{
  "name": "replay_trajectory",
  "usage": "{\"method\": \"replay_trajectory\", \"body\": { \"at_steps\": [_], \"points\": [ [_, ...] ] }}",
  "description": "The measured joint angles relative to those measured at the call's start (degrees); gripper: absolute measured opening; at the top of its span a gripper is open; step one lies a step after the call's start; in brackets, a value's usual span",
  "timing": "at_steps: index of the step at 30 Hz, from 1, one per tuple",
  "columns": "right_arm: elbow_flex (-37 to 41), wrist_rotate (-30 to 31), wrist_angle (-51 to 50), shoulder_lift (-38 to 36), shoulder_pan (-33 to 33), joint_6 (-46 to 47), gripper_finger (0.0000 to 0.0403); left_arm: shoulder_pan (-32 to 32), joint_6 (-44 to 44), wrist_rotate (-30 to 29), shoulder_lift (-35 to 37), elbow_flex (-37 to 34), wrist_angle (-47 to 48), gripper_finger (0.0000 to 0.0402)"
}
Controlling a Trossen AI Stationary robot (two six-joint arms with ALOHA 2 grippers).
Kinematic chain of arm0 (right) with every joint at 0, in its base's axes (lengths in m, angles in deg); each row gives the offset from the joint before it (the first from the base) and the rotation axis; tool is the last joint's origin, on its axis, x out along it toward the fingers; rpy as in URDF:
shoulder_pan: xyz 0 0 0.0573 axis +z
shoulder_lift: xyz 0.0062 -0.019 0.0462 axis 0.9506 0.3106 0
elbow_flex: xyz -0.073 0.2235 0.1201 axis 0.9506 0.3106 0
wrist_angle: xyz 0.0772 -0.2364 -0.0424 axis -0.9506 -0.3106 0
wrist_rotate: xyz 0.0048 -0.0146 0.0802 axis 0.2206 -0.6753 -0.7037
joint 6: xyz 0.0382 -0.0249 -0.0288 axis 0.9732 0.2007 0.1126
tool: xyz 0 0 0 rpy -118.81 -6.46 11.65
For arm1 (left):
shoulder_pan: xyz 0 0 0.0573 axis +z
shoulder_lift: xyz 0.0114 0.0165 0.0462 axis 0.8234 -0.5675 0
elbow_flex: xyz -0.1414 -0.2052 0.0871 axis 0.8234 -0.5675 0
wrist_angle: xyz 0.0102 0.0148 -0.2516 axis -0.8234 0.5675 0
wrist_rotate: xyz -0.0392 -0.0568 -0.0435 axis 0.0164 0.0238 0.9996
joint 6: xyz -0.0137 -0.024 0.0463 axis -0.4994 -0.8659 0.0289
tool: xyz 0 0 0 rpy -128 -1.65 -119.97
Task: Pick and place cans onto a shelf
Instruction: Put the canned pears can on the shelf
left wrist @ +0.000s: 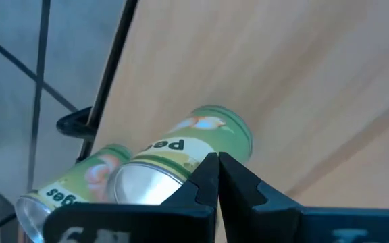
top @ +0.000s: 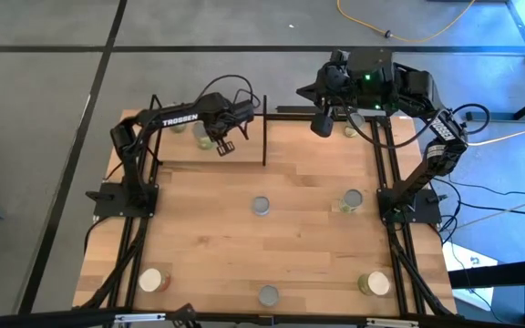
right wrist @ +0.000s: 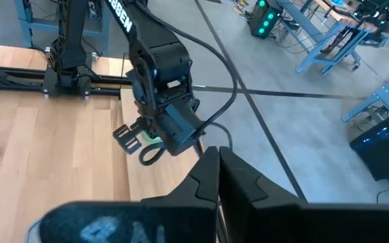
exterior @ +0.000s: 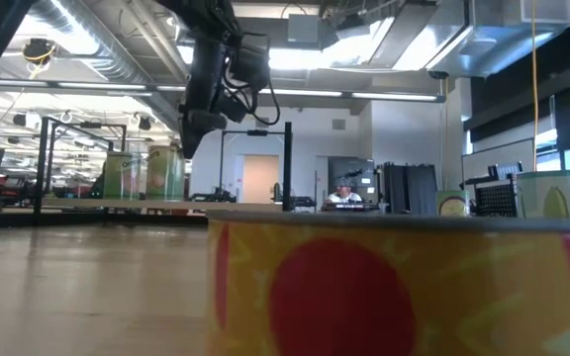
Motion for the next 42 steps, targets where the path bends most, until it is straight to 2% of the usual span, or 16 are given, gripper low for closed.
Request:
{"method": "replay_trajectory", "body": {
  "at_steps": [3, 8, 11, 16, 27, 31, 42],
  "points": [
    [0.02, 0.00, -0.02, 0.00, 0.00, 0.00, 0.0007, 0.39, 0.04, 0.93, 0.84, -0.02, 0.01, 0.0000],
    [0.02, -0.02, -0.04, 0.00, 0.00, -0.02, 0.0007, -1.76, -1.21, 5.92, 4.06, 1.57, 1.06, 0.0000],
    [0.02, -0.04, -0.12, 0.00, 0.00, -0.04, 0.0007, -2.90, -4.69, 8.85, 6.31, 1.62, 5.81, 0.0000],
    [0.02, -0.49, -0.20, 0.00, 0.00, -0.09, 0.0007, -3.88, -10.44, 7.94, 6.87, 1.46, 15.83, 0.0000],
    [0.02, -0.55, -0.20, 0.00, 0.00, -0.11, 0.0007, -0.46, -10.94, 7.49, 6.27, -6.02, 10.87, 0.0000],
    [0.02, -0.55, -0.20, 0.00, 0.00, -0.11, 0.0007, 0.70, -10.61, 3.37, 6.27, -8.16, 8.61, 0.0000],
    [1.47, -0.56, -0.04, 0.04, 0.00, 0.04, 0.0007, 1.94, -7.13, 3.03, 6.27, -8.37, 3.02, 0.0000]
  ]
}}
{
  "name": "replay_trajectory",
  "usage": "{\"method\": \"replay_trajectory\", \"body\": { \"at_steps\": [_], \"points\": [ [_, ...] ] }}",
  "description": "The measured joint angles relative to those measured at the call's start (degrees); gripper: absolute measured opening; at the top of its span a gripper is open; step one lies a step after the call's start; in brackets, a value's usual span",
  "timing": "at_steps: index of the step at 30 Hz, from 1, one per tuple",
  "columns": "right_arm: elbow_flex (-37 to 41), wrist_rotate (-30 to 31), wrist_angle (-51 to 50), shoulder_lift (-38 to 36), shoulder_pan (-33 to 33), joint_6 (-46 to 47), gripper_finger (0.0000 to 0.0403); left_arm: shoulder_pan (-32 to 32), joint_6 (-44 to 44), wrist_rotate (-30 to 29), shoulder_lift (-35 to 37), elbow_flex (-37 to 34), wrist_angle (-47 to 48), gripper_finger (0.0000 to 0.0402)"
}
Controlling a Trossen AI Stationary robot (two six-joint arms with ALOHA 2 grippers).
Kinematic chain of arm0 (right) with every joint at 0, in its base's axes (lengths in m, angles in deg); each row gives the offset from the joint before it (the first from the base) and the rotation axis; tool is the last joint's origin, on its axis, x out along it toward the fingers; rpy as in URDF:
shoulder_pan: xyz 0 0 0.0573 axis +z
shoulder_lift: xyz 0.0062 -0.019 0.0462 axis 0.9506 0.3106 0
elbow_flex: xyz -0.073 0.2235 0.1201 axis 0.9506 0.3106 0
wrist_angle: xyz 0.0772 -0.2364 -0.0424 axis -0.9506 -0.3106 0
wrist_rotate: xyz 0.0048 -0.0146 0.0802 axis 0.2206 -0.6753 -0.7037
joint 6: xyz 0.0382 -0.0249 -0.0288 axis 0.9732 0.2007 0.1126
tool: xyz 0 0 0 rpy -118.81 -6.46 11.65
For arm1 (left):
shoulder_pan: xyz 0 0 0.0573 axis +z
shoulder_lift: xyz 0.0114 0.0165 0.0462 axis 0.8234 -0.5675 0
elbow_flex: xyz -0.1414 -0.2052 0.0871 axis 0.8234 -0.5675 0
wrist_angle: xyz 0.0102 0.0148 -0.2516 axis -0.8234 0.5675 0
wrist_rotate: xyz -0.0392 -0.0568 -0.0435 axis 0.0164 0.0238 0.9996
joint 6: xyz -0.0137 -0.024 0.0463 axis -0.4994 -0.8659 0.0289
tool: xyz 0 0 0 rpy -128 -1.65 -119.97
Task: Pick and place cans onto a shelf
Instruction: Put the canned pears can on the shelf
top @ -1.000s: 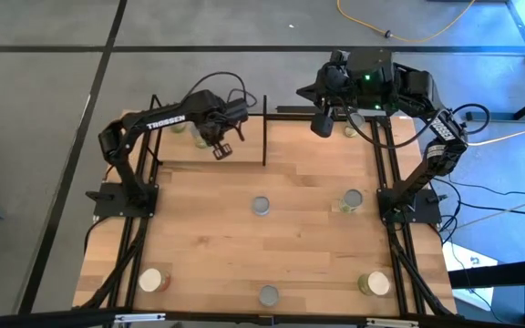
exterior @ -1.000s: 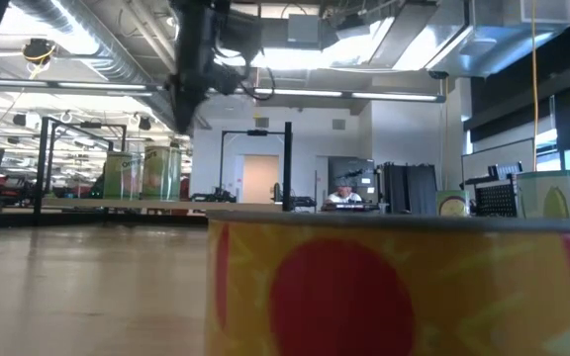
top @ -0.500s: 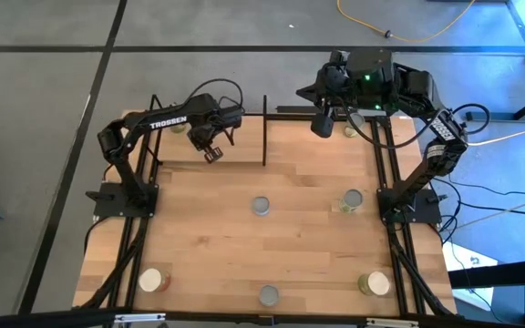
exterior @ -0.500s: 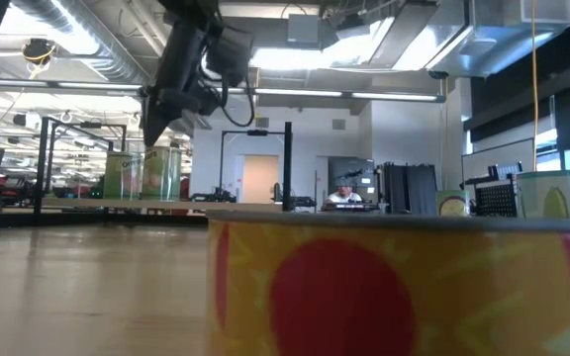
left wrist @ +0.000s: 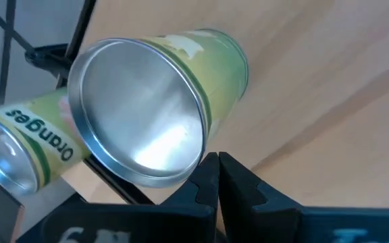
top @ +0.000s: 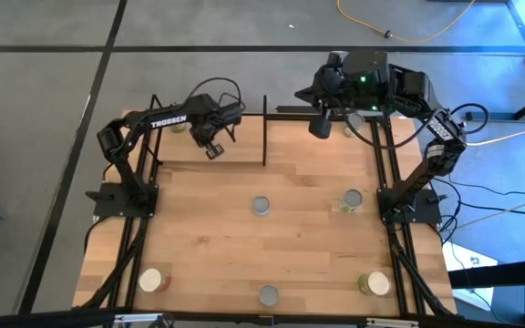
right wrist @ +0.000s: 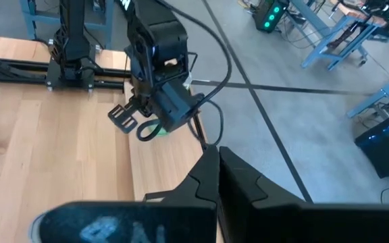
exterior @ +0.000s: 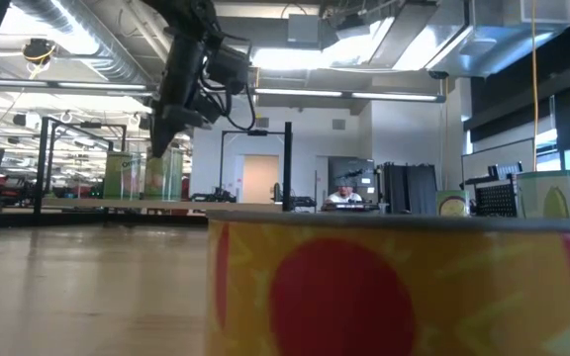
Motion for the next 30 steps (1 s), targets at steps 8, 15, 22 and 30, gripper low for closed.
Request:
{"method": "replay_trajectory", "body": {
  "at_steps": [8, 15, 22, 30],
  "points": [
    [2.57, 0.01, 0.48, 0.00, 0.00, -0.07, 0.0007, 2.67, 2.57, -2.68, 0.00, 0.00, -1.60, 0.0000],
    [3.46, 0.06, 0.66, 0.03, 0.00, -0.03, 0.0007, 4.94, 6.71, -3.02, 0.00, 0.00, -4.99, 0.0000],
    [3.48, 0.10, 0.66, 0.03, 0.00, -0.02, 0.0007, 6.82, 8.61, -3.07, 0.00, 0.00, -6.78, 0.0000],
    [3.47, 0.11, 0.66, 0.01, 0.00, -0.07, 0.0007, 9.14, 9.35, -4.25, 0.00, 0.00, -7.54, 0.0000]
  ]
}}
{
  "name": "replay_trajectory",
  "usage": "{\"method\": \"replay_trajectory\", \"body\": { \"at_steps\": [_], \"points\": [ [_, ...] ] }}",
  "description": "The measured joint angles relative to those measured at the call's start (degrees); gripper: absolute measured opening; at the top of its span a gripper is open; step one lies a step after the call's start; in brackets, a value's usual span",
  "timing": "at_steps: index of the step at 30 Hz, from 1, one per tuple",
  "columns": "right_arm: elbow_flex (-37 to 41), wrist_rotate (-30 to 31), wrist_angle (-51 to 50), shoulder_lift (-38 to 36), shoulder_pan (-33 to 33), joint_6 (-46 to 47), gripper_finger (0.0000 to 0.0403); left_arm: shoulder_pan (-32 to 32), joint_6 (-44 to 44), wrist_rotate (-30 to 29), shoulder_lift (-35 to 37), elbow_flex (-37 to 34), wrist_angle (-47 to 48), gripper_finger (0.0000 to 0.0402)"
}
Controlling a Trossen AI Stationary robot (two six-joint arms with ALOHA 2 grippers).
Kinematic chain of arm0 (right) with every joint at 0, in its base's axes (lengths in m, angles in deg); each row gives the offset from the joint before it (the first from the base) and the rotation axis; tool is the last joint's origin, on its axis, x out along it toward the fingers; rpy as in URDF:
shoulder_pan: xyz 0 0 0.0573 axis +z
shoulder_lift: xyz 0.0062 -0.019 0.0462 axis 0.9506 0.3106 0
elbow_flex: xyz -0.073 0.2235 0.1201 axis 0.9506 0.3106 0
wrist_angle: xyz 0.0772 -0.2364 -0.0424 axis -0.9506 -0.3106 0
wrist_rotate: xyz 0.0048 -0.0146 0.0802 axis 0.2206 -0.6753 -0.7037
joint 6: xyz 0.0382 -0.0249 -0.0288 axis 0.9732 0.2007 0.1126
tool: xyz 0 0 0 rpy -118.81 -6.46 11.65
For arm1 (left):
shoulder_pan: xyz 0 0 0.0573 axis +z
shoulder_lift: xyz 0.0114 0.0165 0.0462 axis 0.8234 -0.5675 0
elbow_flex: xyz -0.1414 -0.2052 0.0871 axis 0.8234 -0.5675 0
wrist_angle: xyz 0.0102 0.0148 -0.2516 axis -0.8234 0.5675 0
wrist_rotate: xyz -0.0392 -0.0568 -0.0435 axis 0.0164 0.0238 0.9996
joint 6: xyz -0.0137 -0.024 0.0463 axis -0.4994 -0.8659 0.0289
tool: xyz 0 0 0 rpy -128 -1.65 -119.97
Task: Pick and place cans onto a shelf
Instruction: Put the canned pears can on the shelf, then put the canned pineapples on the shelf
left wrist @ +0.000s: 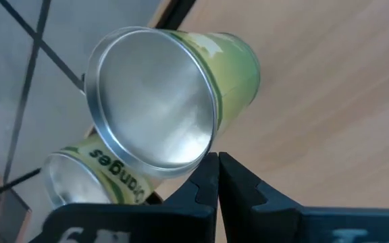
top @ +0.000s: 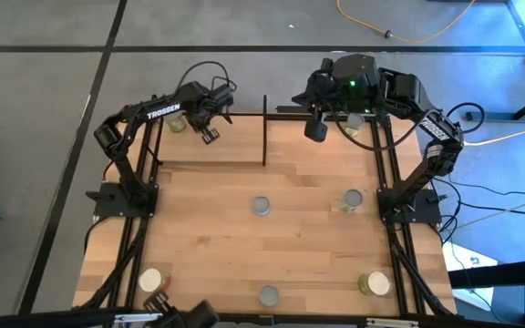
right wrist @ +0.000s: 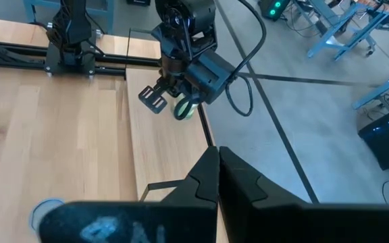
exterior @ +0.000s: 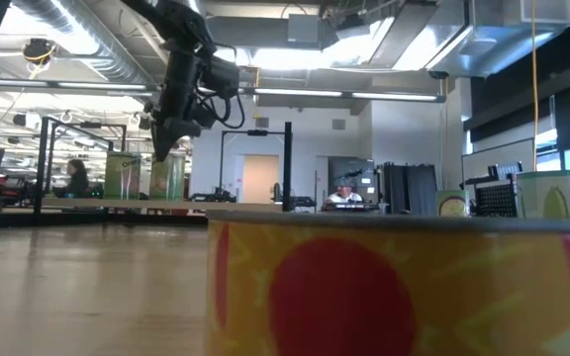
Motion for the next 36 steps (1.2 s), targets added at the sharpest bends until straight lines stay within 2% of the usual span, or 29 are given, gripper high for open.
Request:
{"method": "replay_trajectory", "body": {
  "at_steps": [6, 12, 19, 27, 31, 36],
  "points": [
    [-0.01, 0.01, 0.00, 0.00, 0.00, -0.03, 0.0007, 0.31, 1.41, -0.09, 0.00, 0.00, -2.64, 0.0000],
    [-0.01, 0.03, -0.02, -0.01, 0.00, -0.08, 0.0007, -1.09, 0.90, 1.41, 0.14, 0.78, 0.00, 0.0000],
    [-0.01, 0.48, -2.60, -1.26, -0.01, -0.11, 0.0007, -7.64, 0.80, 8.61, 5.05, 5.29, 2.49, 0.0000],
    [-0.01, 0.49, -15.07, -4.15, -0.01, 4.70, 0.0007, -14.73, 2.35, 17.02, 13.90, 8.15, 1.62, 0.0000],
    [-0.01, 0.47, -22.73, -4.10, -0.02, 5.89, 0.0007, -17.58, 5.74, 23.27, 17.40, 8.22, -0.06, 0.0000],
    [-0.01, -2.87, -24.39, -4.07, -0.02, 5.94, 0.0007, -20.98, 6.49, 31.74, 19.93, 8.22, 0.93, 0.0000]
  ]
}}
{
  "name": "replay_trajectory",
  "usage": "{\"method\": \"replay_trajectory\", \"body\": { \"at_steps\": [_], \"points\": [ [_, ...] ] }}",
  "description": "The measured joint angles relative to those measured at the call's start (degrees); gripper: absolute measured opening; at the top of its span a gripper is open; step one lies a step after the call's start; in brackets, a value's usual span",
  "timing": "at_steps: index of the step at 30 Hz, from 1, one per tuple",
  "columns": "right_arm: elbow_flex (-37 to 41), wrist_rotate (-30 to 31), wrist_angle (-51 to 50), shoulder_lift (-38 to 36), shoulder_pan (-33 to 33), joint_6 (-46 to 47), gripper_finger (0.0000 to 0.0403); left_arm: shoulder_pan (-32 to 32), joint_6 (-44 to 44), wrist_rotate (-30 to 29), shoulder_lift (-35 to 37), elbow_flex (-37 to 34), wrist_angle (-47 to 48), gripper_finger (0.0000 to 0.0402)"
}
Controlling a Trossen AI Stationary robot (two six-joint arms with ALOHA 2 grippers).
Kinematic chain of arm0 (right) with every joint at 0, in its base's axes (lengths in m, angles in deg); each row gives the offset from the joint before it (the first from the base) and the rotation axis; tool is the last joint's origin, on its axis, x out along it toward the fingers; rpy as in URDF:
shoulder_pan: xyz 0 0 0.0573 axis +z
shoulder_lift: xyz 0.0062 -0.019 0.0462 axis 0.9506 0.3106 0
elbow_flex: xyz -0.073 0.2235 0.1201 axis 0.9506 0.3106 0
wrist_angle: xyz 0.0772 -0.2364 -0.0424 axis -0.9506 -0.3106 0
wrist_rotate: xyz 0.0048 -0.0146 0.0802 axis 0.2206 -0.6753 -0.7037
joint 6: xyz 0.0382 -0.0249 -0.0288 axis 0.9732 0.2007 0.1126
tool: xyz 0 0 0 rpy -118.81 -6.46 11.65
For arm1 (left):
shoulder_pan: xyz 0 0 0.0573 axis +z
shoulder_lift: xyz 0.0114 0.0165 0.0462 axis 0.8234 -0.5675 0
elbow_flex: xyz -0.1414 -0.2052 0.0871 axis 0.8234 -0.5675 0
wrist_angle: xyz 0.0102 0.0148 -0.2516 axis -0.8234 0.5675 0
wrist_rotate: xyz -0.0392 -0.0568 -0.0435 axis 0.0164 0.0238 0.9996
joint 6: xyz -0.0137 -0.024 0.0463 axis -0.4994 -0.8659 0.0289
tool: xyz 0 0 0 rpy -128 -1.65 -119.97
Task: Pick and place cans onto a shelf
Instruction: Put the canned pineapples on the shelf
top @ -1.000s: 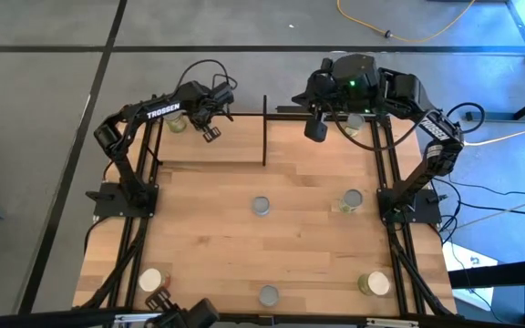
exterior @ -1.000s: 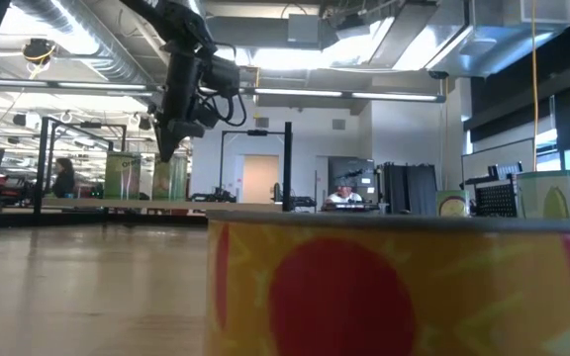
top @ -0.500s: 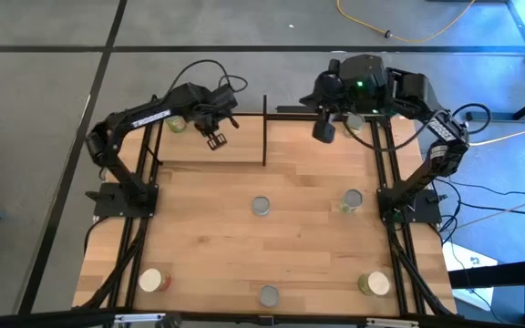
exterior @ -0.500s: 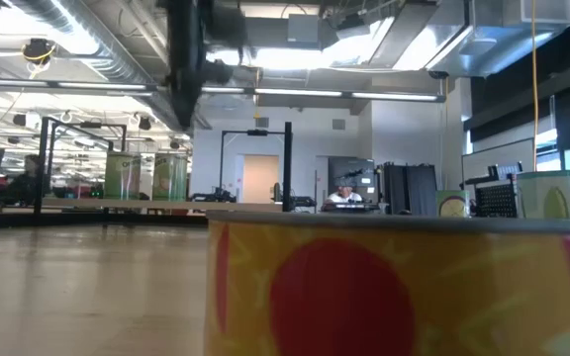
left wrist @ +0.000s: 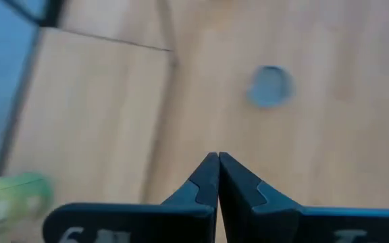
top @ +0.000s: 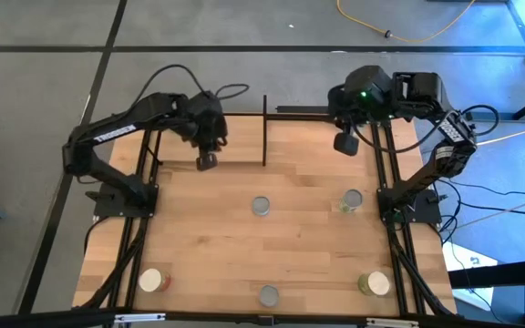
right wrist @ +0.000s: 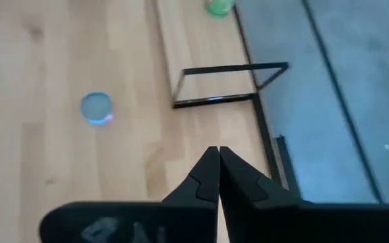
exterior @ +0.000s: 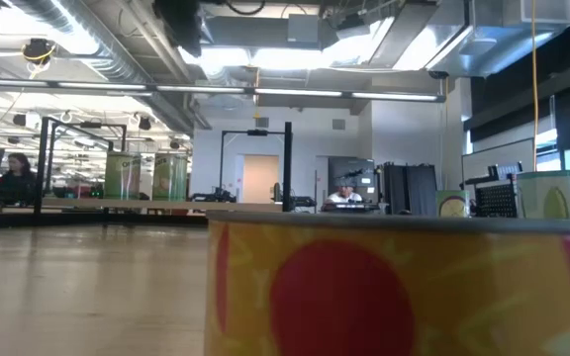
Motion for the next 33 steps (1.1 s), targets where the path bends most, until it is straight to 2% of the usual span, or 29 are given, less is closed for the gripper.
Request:
{"method": "replay_trajectory", "body": {
  "at_steps": [6, 12, 17, 23, 33],
  "points": [
    [0.00, -1.61, -0.29, 0.00, 0.02, -1.46, 0.0007, -6.53, -3.57, 7.73, 1.83, 0.00, 3.97, 0.0000],
    [0.00, -1.69, -0.29, -0.17, 0.02, -3.29, 0.0007, -15.05, -15.84, 6.09, 1.73, 0.00, 19.29, 0.0000],
    [0.00, -1.80, -0.29, -0.20, 0.02, -3.06, 0.0007, -22.23, -27.73, 7.93, 2.38, -0.39, 18.73, 0.0000],
    [0.00, -1.71, 0.21, -0.20, 0.02, -1.11, 0.0007, -28.52, -36.47, 9.06, 2.44, -0.39, 18.95, 0.0004],
    [0.00, -1.73, 1.22, -0.20, 0.02, 0.37, 0.0007, -38.63, -43.33, 10.33, 2.54, -0.87, 19.05, 0.0055]
  ]
}}
